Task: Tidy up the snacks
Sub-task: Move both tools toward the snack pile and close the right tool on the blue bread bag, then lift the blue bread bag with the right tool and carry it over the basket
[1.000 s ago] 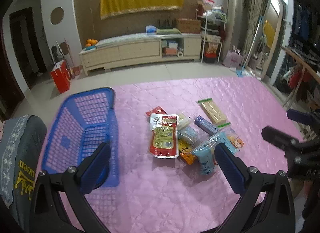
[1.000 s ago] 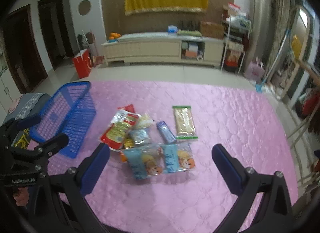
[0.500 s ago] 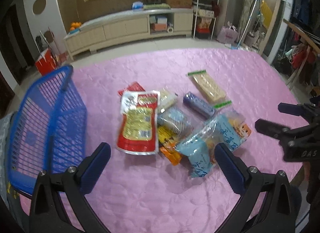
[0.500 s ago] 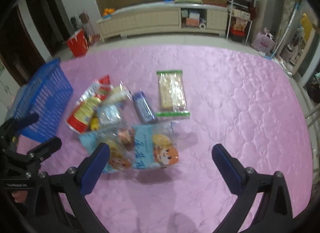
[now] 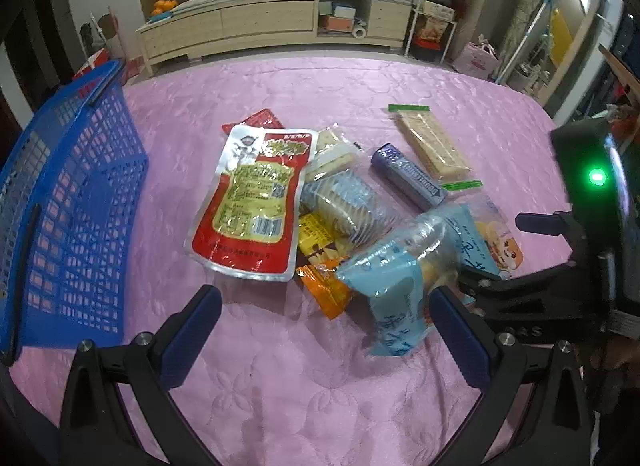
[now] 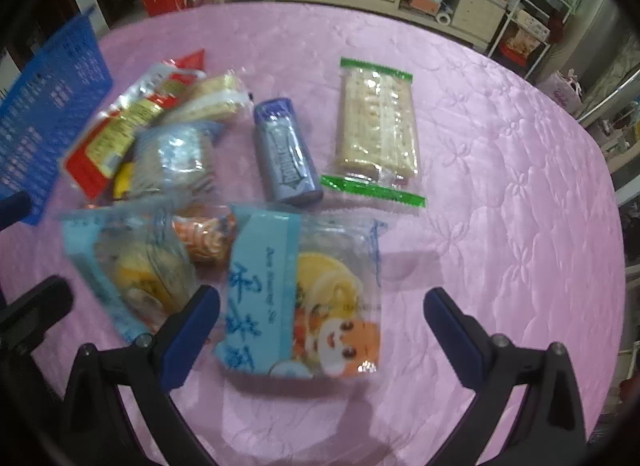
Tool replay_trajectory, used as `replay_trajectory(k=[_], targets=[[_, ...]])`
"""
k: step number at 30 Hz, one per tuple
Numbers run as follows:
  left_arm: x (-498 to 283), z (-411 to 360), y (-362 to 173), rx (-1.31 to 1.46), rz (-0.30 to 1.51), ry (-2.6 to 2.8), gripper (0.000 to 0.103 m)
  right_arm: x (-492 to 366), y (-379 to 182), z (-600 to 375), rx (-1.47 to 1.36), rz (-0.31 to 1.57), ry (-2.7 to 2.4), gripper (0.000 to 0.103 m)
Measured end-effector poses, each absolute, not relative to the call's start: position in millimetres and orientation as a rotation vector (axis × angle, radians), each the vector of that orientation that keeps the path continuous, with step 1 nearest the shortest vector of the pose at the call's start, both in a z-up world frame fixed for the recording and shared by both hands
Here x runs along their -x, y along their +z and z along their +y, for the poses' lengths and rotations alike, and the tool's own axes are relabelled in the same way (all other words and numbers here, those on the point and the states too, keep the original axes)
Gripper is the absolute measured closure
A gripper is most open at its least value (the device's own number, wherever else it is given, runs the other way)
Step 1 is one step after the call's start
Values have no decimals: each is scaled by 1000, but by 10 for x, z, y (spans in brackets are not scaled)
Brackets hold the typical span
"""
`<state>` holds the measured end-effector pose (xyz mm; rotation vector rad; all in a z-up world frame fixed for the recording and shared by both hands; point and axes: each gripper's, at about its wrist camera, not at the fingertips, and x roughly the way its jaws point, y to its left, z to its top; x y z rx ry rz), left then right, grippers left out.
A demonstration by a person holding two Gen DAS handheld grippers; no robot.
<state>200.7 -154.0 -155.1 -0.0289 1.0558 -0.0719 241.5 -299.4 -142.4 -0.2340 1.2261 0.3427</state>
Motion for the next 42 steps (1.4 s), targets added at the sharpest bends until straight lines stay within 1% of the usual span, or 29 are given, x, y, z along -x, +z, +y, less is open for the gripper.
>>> replay_trajectory(k=[1, 2, 3, 7, 13, 19, 34, 40, 41, 42], targets=[[-2006, -1539, -1560, 33, 1056, -71, 0, -2425, -1418, -3003, 216, 1227, 352, 11], [-1997, -1546, -1567, 38, 1056, -70, 0, -2429, -1420, -3016, 188, 1236, 369, 27], [-1994, -1545, -1569, 40, 1057, -69, 0, -2438, -1416, -3031, 156, 1249, 387, 31], [-1973, -1558, -1602, 56, 1076, -48, 0, -2387, -1365, -3112, 141, 1235, 382, 33], [-1913, -1581, -1621, 118, 1089, -30, 0, -2237, -1294, -3480, 26, 1187, 362, 33], [-1908, -1768, -1691, 141, 1099, -17, 0, -2082, -1219, -3667, 45, 1135, 331, 33], [-2200, -2086, -1874, 71, 1081, 89, 0, -2067, -1342, -3759, 40, 1098, 374, 33], [-2318, -2161, -1962, 42, 1107, 126, 0, -2107, -1397, -3708, 40, 1104, 391, 33], [-2331, -2162, -1976, 44, 1106, 127, 2, -2110, -1405, -3707, 39, 1106, 393, 33], [-2328, -2159, -1979, 55, 1103, 117, 9, -2111, -1411, -3704, 38, 1107, 394, 33]])
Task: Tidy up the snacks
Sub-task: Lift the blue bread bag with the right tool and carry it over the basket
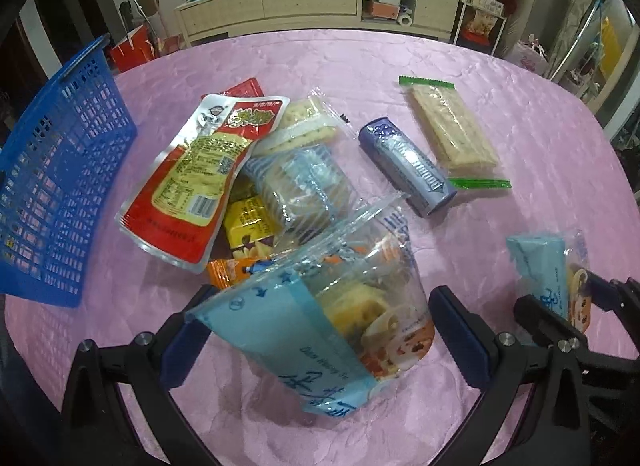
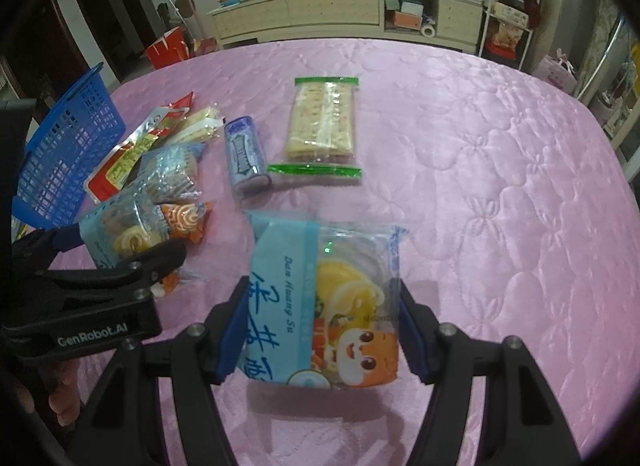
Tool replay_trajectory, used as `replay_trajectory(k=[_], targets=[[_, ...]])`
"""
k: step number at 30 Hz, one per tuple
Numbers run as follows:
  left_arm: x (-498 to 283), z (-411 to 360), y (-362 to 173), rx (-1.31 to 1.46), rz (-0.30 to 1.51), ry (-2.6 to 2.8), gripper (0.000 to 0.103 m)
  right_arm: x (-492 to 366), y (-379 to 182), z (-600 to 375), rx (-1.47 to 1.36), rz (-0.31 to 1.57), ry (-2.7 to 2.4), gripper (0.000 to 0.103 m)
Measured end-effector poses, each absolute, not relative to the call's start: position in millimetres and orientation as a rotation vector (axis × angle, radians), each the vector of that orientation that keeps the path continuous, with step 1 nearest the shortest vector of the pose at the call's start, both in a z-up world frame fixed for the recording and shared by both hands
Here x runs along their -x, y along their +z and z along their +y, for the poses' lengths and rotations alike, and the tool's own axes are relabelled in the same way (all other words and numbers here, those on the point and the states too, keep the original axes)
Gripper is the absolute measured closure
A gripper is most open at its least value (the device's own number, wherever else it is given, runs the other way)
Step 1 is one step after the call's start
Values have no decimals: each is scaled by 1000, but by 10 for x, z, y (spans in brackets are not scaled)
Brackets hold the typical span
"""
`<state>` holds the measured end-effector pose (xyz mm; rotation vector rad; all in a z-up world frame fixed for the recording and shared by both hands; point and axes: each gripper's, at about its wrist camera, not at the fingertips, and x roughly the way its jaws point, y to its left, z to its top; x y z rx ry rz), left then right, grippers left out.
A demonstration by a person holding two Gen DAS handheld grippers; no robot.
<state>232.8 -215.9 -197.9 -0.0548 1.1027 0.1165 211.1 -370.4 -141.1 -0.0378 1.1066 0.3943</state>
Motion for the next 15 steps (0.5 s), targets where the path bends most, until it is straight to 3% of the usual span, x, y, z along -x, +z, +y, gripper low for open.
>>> replay_trajectory(k=[5, 15], targets=[[-2332, -2137, -1999, 126, 1118, 27, 34, -2104, -1411, -3706, 24, 1114, 395, 33], [-2101, -2044, -1901, 148, 1143, -43, 36, -1955, -1213, -3642, 4, 1114, 383, 33]])
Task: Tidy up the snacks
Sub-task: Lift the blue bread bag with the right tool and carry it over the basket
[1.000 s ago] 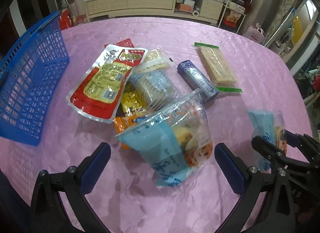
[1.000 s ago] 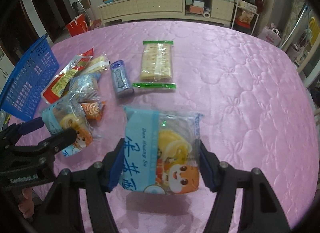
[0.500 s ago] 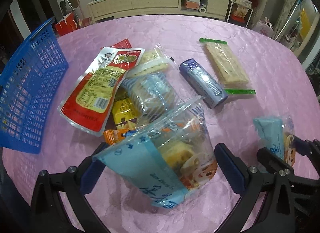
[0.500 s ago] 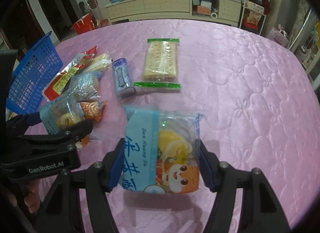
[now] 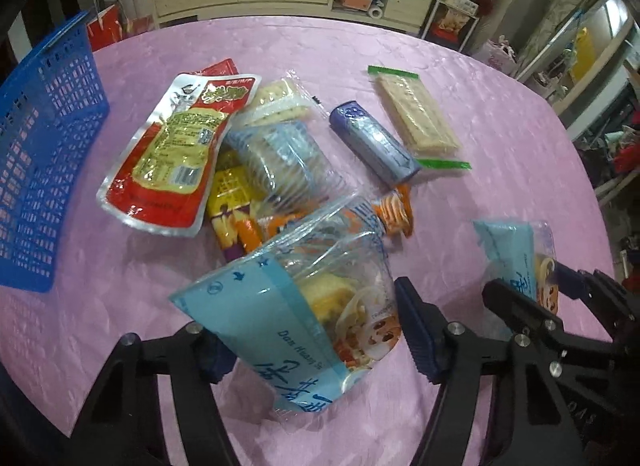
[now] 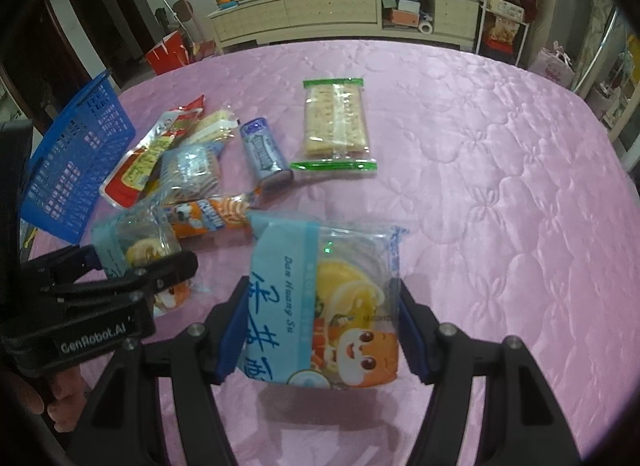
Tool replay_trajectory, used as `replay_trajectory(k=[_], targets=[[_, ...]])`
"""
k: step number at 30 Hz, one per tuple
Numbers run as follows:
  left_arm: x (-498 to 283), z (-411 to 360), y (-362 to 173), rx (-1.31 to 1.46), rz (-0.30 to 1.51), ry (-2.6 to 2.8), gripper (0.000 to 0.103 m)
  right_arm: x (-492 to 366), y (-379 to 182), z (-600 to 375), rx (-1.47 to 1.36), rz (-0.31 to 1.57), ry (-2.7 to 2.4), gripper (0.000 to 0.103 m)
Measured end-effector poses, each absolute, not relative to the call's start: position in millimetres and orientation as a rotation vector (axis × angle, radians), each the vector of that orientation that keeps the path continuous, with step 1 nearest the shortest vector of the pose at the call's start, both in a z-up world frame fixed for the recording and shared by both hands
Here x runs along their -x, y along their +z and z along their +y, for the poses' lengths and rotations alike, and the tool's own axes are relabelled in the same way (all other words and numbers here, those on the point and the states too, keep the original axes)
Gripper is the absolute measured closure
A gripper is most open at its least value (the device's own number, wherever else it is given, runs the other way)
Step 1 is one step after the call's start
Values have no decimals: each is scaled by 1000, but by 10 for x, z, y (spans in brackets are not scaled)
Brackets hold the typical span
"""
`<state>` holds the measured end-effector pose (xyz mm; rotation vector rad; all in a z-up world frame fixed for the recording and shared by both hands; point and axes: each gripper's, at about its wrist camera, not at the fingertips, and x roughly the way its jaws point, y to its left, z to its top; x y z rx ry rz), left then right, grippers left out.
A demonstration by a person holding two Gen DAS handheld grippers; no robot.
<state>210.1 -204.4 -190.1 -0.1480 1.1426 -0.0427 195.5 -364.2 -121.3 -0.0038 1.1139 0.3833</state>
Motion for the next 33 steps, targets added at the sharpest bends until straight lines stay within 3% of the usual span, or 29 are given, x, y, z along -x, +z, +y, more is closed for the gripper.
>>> replay_trajectory(k=[16, 33], targets=[[-1496, -1612, -1034, 89, 981, -150, 37, -1539, -378, -3171, 34, 1004, 368, 33], [-1054, -473, -521, 125, 866, -137, 37, -1223, 146, -2036, 130, 931, 413, 33]])
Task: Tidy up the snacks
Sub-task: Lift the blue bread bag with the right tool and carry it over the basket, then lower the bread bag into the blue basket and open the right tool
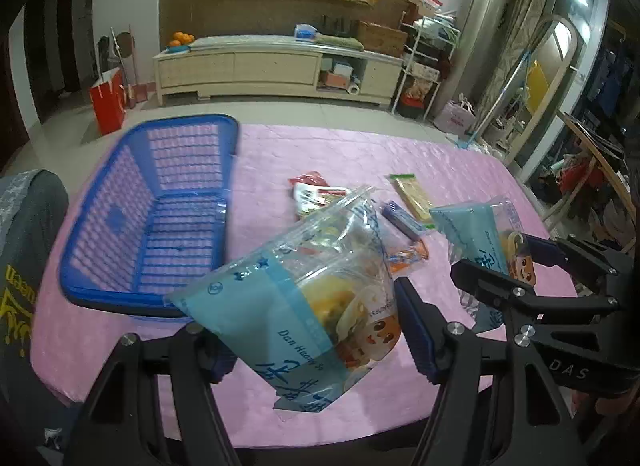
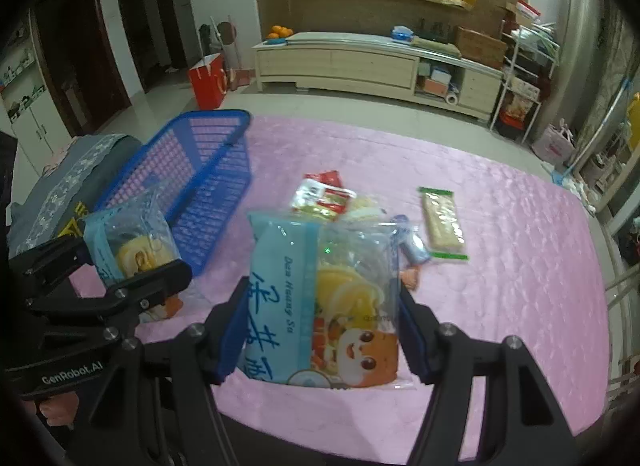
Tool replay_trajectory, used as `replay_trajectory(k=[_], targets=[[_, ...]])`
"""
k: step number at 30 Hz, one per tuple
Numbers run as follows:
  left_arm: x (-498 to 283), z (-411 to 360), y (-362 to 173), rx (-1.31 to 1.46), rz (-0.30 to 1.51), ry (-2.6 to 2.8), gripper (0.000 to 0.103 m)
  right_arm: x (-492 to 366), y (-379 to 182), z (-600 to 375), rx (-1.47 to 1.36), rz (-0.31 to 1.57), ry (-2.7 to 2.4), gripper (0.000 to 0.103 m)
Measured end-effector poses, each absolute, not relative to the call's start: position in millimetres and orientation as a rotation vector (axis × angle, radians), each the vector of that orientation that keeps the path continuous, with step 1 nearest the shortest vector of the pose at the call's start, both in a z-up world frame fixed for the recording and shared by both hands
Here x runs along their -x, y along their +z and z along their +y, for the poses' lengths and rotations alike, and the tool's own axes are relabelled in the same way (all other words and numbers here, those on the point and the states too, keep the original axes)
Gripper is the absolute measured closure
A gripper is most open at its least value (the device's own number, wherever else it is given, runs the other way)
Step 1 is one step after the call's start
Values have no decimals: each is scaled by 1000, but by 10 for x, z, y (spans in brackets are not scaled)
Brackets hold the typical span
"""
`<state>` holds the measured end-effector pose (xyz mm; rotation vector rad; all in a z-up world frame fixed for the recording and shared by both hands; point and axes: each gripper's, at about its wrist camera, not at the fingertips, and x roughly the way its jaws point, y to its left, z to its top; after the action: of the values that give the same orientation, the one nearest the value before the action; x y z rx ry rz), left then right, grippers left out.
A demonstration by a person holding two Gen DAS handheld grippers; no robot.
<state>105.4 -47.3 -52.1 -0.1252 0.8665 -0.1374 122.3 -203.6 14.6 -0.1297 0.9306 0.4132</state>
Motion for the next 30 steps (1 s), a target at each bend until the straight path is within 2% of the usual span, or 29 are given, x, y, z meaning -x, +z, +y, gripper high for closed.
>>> replay_trajectory(k=[16, 30], targets=[[-986, 613, -366, 135, 867, -61, 37, -1289, 343, -978, 136, 913, 481, 33], [-1337, 1086, -515, 95, 957, -106, 36, -1582, 109, -481, 99, 1025, 541, 33]])
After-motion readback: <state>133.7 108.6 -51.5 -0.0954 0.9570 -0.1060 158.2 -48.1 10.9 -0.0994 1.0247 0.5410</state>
